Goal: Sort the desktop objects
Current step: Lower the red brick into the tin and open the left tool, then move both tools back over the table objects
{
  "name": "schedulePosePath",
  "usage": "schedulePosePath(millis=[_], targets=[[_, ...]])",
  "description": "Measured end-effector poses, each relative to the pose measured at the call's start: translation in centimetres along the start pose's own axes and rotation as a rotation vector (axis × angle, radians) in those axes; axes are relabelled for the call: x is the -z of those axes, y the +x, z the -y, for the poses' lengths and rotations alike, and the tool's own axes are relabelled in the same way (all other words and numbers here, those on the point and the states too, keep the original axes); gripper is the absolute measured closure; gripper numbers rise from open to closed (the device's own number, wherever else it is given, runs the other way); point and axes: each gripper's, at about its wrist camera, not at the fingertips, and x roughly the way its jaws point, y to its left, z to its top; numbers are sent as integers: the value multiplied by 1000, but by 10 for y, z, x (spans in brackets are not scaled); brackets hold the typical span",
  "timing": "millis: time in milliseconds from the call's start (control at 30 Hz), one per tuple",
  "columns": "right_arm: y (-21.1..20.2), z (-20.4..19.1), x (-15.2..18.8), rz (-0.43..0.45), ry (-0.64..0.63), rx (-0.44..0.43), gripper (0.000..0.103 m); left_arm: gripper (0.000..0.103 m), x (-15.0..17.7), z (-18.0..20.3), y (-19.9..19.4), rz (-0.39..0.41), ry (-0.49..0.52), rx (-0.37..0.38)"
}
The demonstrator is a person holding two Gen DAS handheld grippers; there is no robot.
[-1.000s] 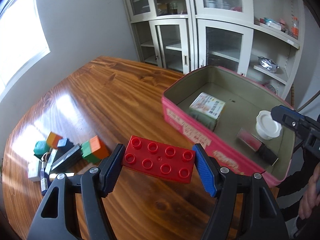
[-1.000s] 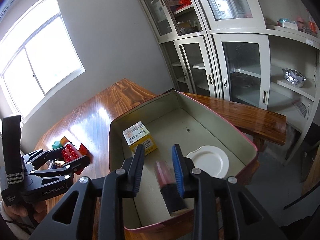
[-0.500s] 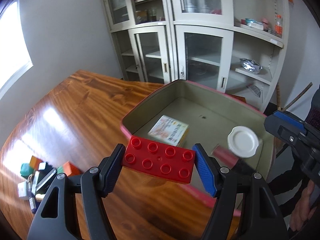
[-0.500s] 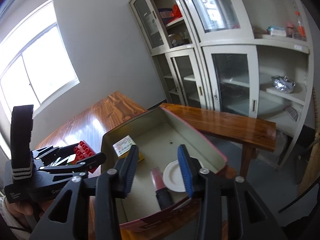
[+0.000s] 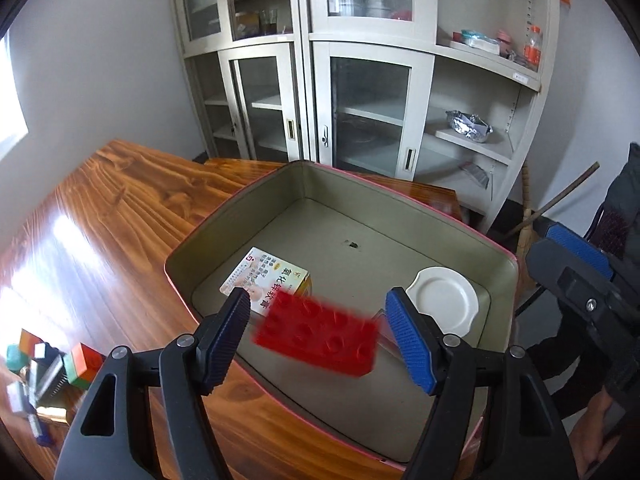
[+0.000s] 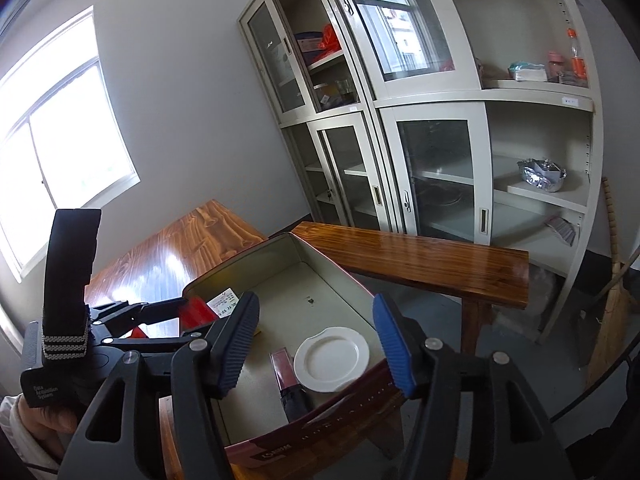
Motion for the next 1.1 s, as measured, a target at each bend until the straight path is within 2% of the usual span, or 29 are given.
schedulePosePath(millis=[233,433,800,1100], targets=[[-2,-8,2,-1,-8,-9,35,25,4,-11,-7,11,-38,7],[-1,-21,4,-7,-25,-33,32,25,12,-24,-18,25,-64,-15],[0,-57,13,-27,-85,-94,25,25,34,-62,-42,47,-146,-67],[11,-96,25,-73,-143,-160,24,25,59,-105,-57,47,-216,-142]])
